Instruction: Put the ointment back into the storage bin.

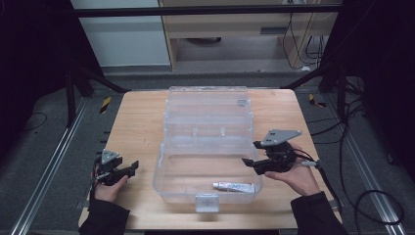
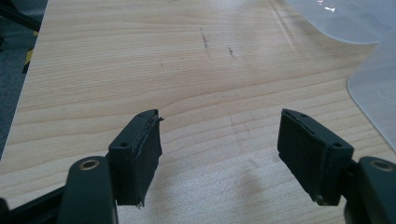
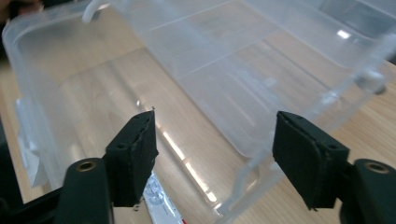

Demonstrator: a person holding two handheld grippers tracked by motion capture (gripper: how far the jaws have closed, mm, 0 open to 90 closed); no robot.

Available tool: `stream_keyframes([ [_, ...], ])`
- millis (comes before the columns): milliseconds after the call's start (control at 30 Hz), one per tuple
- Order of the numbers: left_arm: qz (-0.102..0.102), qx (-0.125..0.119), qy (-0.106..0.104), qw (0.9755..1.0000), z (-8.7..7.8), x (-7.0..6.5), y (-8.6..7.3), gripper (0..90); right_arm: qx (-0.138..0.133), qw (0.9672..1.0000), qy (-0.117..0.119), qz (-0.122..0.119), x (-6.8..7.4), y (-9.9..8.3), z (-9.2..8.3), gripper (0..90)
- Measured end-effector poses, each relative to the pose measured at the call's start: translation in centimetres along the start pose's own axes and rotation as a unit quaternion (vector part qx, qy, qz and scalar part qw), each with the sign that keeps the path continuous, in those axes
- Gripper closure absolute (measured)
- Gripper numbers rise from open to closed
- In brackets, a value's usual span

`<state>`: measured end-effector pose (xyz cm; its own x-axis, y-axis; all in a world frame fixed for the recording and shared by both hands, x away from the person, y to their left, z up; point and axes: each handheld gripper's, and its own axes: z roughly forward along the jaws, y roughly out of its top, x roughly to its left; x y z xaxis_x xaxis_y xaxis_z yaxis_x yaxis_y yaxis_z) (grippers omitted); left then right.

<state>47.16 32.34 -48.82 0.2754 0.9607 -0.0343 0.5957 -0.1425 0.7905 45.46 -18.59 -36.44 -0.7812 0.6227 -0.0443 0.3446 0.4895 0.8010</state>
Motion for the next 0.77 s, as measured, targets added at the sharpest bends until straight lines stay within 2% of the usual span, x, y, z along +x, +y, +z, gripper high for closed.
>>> stream_keyframes([
  [133, 0.000, -0.001, 0.000, 1.0000, 0.0, 0.0, 0.0, 29.7, -0.035, 0.9971, -0.031, 0.060, -1.1, -1.8, -1.2, 24.8],
  [200, 0.000, 0.000, -0.001, 1.0000, 0.0, 0.0, 0.0, 29.7, -0.042, 0.9947, -0.051, 0.079, -1.7, -2.9, -1.5, 22.0],
  [267, 0.000, 0.000, -0.001, 1.0000, 0.0, 0.0, 0.0, 29.7, -0.047, 0.9904, -0.072, 0.108, -2.4, -4.0, -1.6, 18.8],
  [333, 0.000, -0.001, -0.001, 1.0000, 0.0, 0.0, 0.0, 29.9, -0.055, 0.9846, -0.099, 0.133, -3.0, -5.2, -1.6, 16.9],
  [433, 0.000, -0.001, -0.003, 1.0000, -0.1, 0.0, 0.0, 30.8, -0.051, 0.9776, -0.125, 0.162, -4.1, -7.0, -1.2, 15.3],
  [500, 0.000, -0.002, -0.005, 1.0000, -0.1, 0.0, 0.0, 31.9, -0.029, 0.9743, -0.141, 0.174, -4.8, -8.2, -0.7, 13.3],
  [567, -0.003, -0.005, -0.007, 1.0000, -0.1, 0.0, 0.1, 33.0, -0.021, 0.9701, -0.158, 0.183, -5.5, -9.2, -0.3, 13.1],
  [667, -0.001, -0.004, -0.008, 1.0000, -0.1, 0.0, 0.1, 34.0, -0.013, 0.9640, -0.171, 0.203, -6.5, -10.7, 0.1, 12.7],
  [767, -0.003, -0.006, -0.009, 0.9999, -0.1, 0.0, 0.1, 34.5, -0.004, 0.9593, -0.182, 0.216, -6.9, -11.7, 0.3, 12.7],
])
